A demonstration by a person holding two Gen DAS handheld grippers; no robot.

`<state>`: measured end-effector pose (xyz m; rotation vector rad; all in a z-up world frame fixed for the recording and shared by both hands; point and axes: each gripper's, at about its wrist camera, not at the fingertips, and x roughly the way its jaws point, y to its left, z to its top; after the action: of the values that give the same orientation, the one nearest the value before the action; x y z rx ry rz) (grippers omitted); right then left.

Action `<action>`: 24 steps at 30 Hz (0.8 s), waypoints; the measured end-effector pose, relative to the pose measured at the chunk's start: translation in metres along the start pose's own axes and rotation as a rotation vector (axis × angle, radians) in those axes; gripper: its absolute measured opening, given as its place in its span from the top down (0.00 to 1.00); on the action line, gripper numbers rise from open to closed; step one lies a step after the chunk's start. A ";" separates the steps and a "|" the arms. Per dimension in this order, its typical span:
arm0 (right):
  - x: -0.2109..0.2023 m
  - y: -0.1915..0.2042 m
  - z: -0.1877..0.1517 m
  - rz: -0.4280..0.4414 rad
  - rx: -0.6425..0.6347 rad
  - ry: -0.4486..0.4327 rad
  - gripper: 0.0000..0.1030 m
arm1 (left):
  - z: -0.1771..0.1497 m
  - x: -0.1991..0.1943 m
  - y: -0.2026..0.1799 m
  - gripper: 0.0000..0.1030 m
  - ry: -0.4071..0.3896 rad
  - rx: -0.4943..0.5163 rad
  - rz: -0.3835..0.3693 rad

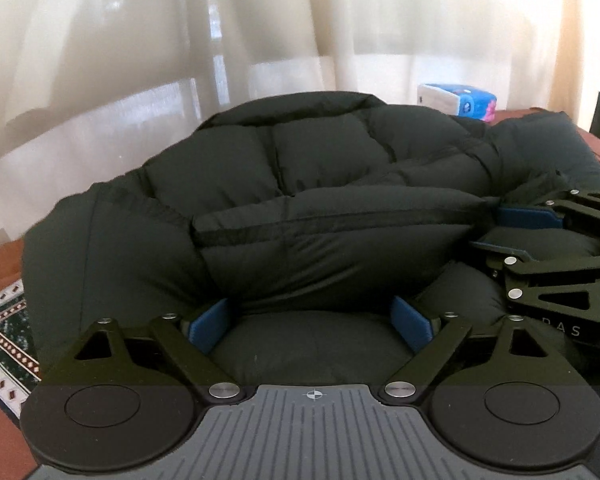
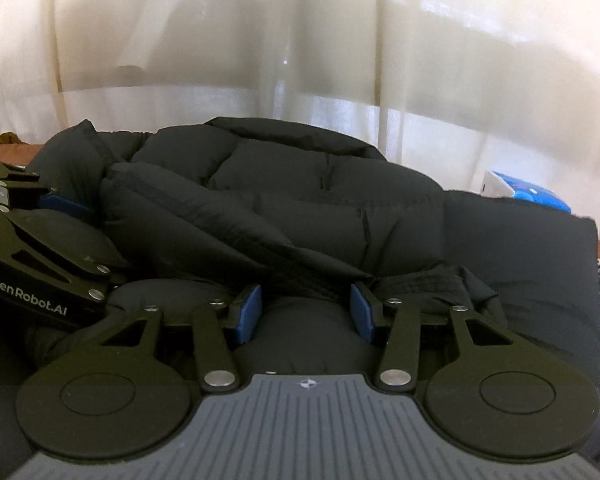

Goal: Fold clothes

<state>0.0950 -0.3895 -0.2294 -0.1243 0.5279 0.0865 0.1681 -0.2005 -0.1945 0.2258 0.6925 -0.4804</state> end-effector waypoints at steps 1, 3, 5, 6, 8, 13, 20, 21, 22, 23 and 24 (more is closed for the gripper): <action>0.001 -0.001 -0.001 0.003 0.004 0.002 0.49 | -0.001 0.002 0.000 0.12 0.001 -0.005 -0.003; 0.003 -0.002 -0.002 0.008 0.009 0.007 0.49 | -0.002 0.005 0.001 0.12 0.002 -0.008 -0.006; 0.005 -0.002 -0.002 0.012 0.011 0.015 0.49 | -0.002 0.006 0.001 0.12 0.005 -0.009 -0.006; 0.005 -0.002 -0.002 0.013 0.013 0.017 0.49 | -0.002 0.007 0.001 0.12 0.008 -0.008 -0.006; 0.005 -0.003 -0.002 0.018 0.019 0.023 0.49 | 0.001 0.006 0.002 0.10 0.024 -0.005 -0.008; -0.007 -0.012 0.027 0.061 0.064 0.073 0.36 | 0.033 -0.015 0.018 0.09 0.034 -0.043 0.007; -0.001 -0.028 0.079 -0.002 0.099 0.079 0.25 | 0.051 0.006 0.052 0.08 0.039 -0.100 0.106; 0.010 -0.030 0.073 -0.002 0.097 0.110 0.25 | 0.048 0.013 0.053 0.08 0.059 -0.097 0.100; 0.021 -0.031 0.067 -0.002 0.096 0.142 0.25 | 0.045 0.019 0.054 0.08 0.073 -0.101 0.090; 0.031 -0.032 0.060 0.000 0.092 0.166 0.24 | 0.043 0.024 0.055 0.07 0.083 -0.112 0.084; 0.037 -0.032 0.055 0.005 0.086 0.166 0.22 | 0.041 0.029 0.057 0.07 0.088 -0.133 0.082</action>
<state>0.1580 -0.4117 -0.1976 -0.0465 0.6968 0.0587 0.2384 -0.1756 -0.1799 0.1503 0.7949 -0.3461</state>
